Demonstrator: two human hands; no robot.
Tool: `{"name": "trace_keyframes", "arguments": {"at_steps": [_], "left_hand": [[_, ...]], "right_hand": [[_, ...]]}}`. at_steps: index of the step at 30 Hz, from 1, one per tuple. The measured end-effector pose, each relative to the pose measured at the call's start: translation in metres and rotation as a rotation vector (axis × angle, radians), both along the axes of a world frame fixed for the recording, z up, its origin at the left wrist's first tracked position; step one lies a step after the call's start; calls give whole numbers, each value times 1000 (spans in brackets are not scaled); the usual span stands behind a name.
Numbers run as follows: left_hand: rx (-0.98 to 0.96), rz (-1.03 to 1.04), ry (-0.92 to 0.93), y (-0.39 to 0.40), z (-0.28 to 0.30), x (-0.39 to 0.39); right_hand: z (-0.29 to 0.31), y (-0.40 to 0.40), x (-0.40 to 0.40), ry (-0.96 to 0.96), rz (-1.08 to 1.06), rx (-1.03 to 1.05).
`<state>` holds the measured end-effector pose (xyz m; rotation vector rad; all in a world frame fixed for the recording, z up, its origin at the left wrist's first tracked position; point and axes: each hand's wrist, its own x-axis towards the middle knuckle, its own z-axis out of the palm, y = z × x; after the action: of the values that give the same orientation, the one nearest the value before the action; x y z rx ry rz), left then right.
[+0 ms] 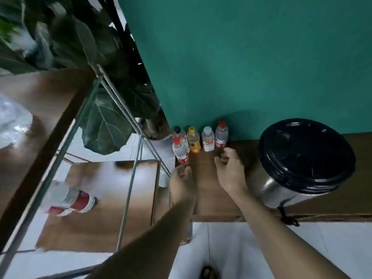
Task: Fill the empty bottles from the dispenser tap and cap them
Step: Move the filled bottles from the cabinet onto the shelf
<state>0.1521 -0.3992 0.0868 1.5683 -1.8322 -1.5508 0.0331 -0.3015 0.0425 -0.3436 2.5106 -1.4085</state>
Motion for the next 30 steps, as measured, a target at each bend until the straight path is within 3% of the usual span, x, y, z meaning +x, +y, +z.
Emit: {"name": "trace_keyframes", "arguments": {"at_steps": [4,14,21,30], "left_hand": [[-25,104,-60,-38,-37,-37],[-214,82,-51,-101,-81,-114],[-254,138,-55,-108,-90,-108],[-169,159,28,-33,-67,-48]], "right_hand": [[-49,-38,-58,61,-40,-42],[-100,-90,-140,114,-154,-168],[-114,-82,-124,250,-197,-80],[-66,-17,-43,292,-62,-100]]}}
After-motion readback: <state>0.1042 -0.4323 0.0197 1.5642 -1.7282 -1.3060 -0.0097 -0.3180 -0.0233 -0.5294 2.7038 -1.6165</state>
